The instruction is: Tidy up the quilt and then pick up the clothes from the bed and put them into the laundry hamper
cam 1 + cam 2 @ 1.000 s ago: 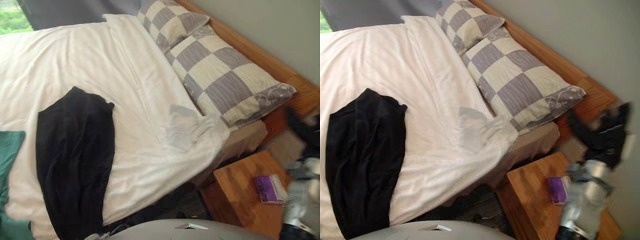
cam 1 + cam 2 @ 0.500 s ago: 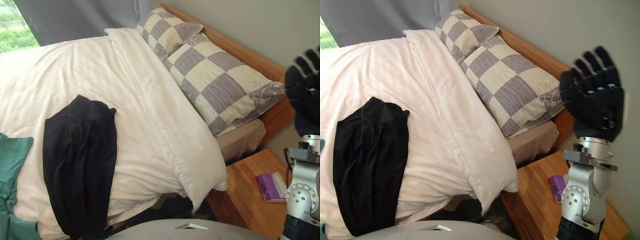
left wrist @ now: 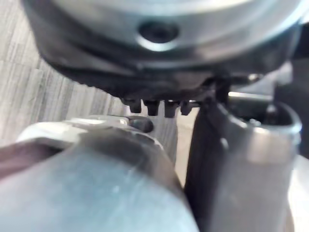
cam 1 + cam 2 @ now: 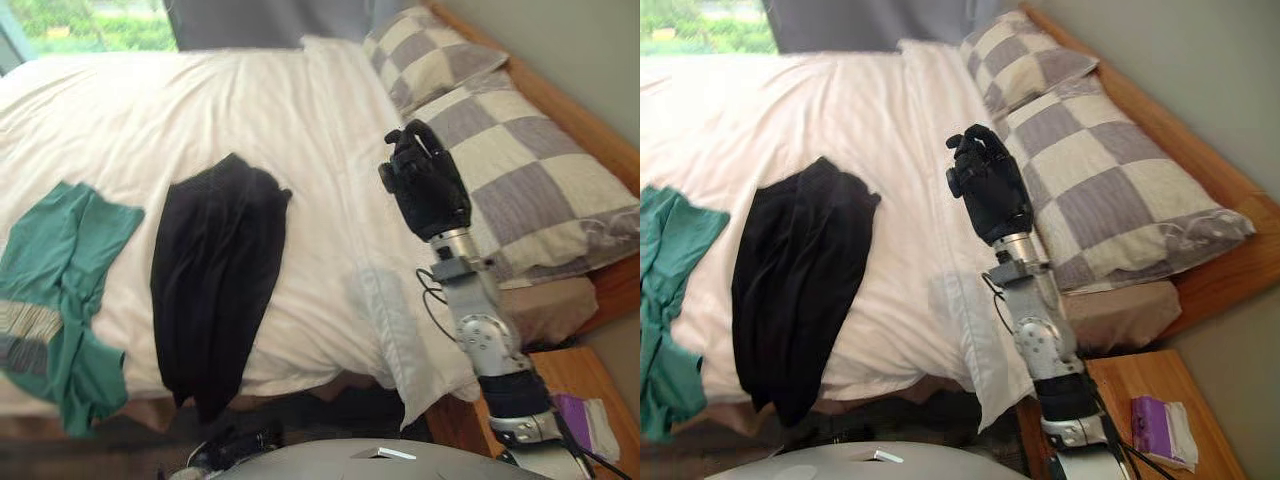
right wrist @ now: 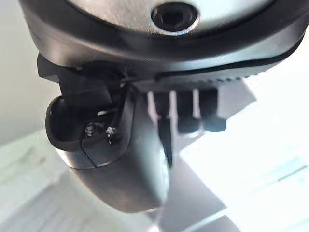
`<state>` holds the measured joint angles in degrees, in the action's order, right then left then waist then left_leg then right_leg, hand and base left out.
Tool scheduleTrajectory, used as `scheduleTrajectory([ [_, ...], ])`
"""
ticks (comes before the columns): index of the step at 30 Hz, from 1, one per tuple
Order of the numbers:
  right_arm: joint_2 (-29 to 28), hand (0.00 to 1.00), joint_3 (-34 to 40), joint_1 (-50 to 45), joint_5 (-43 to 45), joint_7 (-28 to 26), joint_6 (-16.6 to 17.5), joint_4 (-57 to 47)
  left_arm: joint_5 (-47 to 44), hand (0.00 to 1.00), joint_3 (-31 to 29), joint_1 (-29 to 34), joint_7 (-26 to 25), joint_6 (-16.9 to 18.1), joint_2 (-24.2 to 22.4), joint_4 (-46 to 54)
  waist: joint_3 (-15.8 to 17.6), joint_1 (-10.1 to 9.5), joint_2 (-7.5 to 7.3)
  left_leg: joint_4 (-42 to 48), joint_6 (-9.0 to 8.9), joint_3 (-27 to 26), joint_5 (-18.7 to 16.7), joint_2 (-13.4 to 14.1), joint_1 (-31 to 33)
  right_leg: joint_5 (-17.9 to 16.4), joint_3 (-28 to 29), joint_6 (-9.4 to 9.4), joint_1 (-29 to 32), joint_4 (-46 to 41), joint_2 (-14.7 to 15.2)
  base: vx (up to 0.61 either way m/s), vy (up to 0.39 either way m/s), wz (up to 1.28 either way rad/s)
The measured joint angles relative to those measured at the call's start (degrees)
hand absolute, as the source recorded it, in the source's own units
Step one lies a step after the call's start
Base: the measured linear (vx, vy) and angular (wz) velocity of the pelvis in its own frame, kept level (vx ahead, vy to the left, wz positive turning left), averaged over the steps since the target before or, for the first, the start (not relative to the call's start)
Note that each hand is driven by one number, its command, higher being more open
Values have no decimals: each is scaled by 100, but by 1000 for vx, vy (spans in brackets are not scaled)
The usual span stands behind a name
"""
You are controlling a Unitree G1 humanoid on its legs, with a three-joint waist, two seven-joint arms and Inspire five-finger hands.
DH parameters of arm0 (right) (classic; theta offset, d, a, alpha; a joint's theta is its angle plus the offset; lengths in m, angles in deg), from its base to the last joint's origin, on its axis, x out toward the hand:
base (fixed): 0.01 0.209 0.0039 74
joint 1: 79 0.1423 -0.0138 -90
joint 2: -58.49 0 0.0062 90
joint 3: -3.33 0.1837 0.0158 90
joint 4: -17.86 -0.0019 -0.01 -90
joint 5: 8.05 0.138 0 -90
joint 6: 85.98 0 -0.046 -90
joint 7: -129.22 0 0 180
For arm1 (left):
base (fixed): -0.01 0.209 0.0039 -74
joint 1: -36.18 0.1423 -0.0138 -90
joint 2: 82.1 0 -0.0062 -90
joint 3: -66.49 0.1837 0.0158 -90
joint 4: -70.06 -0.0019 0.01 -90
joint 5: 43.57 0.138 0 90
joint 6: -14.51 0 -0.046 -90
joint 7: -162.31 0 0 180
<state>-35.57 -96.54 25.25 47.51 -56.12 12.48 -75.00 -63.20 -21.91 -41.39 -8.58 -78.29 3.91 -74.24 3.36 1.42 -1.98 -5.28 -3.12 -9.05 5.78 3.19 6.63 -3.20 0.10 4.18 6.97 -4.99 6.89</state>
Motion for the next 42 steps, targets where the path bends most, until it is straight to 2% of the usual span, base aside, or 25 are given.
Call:
scheduleTrajectory([
  [1,-65,0,-25,99,1,47,123,148,-1,100,23,-53,-5,4,11,82,131,-12,-1,1,25,11,50,-5,119,-1,-5,-4,126,-79,1,-111,25,20],
  [2,-181,0,-26,249,27,102,371,387,-10,100,40,-166,-18,19,14,249,435,-49,24,9,39,22,127,-19,300,3,-1,-3,342,-225,10,-131,34,9],
  [4,-349,0,77,196,175,140,683,616,-31,100,64,-301,-86,53,-59,535,912,-116,202,26,101,-1,203,-94,529,29,25,44,680,-462,84,-93,39,4],
  [7,-616,0,354,-172,350,177,753,858,-223,100,59,-311,-188,160,-166,815,1324,-111,389,35,141,-222,209,-248,661,-185,237,123,1150,-997,235,-3,37,-17],
  [9,-706,0,601,-457,390,109,766,988,-354,100,48,-384,-275,209,-219,919,1498,-94,411,38,194,-377,224,-353,707,-353,438,161,1449,-1372,314,54,14,-29],
  [10,-737,0,784,-664,391,-157,773,1063,-492,100,48,-460,-350,313,-323,939,1589,-70,433,41,209,-479,209,-417,736,-447,556,160,1631,-1575,355,62,-4,-30],
  [11,-732,0,819,-735,389,-355,823,1039,-530,100,48,-507,-378,339,-398,935,1621,-35,444,41,221,-520,198,-450,743,-493,626,169,1704,-1663,373,65,-10,-23],
  [12,-745,0,865,-764,385,-699,840,978,-521,100,33,-612,-441,421,-570,922,1650,106,461,263,251,-580,73,-483,867,-569,708,161,1828,-1826,412,62,-19,-21],
  [14,-782,0,1061,-797,387,-1161,824,1112,-548,100,79,-846,-457,479,-585,908,1759,135,451,946,256,-712,-313,-428,1049,-661,846,182,1859,-1993,422,42,-29,-25],
  [16,-771,0,1503,-1062,402,-1679,694,1157,-804,100,35,-1044,-620,557,-707,770,1789,183,521,1460,258,-851,-664,-352,1125,-780,984,212,1859,-2129,408,32,-20,-30],
  [19,-765,0,2115,-1426,414,-2107,537,1263,-1001,100,-44,-1214,-645,550,-742,660,1790,242,520,1716,248,-964,-900,-261,1156,-806,1054,211,1828,-2110,359,66,6,-25],
  [23,-763,0,3148,-1896,129,-2306,166,2663,-1185,100,-296,-1360,-604,507,-793,449,1714,384,381,1775,250,-1142,-1077,-167,1005,-763,1140,263,1592,-1839,303,104,26,-24],
  [25,-780,0,3657,-2230,-415,-2274,-58,3757,-1220,100,-541,-1429,-599,321,-790,188,1660,429,348,1577,232,-1260,-1066,-145,724,-690,1107,337,1289,-1569,305,193,22,-10],
  [27,-894,0,3725,-2644,-977,-2299,-163,4154,-1216,100,-784,-1403,-611,119,-757,-1,1550,500,275,1350,178,-1330,-1033,-118,425,-635,1076,405,1030,-1382,300,161,7,-18],
  [28,-1006,100,3655,-2932,-1310,-2352,-172,4288,-1199,100,-954,-1353,-628,-4,-730,-169,1352,504,212,1185,125,-1422,-1000,-86,233,-584,1042,385,893,-1262,263,153,-8,-25],
  [33,-1294,100,3000,-3537,-2337,-2454,3,4597,-1143,100,-1227,-768,-759,-208,-576,-376,407,490,-108,504,-24,-1538,-788,32,-463,-290,843,267,205,-530,109,63,-29,-15],
  [35,-1371,100,2934,-3567,-2775,-2366,257,4617,-1068,100,-1226,-483,-725,-214,-571,-369,68,437,-92,249,-35,-1585,-693,11,-727,-226,758,200,-29,-303,101,-14,-13,-10],
  [37,-1387,100,2938,-3586,-3272,-2190,500,4643,-875,100,-1225,-284,-665,-229,-627,-362,-124,373,-28,31,-42,-1559,-623,-19,-977,-226,657,182,-226,-213,103,-25,-5,6],
  [39,-1384,100,2933,-3578,-3798,-1909,696,4722,-664,100,-1259,-271,-578,-273,-666,-316,-205,287,8,18,-65,-1412,-634,-46,-1072,-326,456,27,-383,-208,144,-78,-15,30],
  [42,-1373,100,2919,-3524,-4235,-1599,861,4824,-326,100,-1356,-219,-624,-490,-778,-172,-266,191,17,13,-34,-1137,-575,-95,-1063,-388,141,-9,-519,-199,196,-65,-38,52],
])
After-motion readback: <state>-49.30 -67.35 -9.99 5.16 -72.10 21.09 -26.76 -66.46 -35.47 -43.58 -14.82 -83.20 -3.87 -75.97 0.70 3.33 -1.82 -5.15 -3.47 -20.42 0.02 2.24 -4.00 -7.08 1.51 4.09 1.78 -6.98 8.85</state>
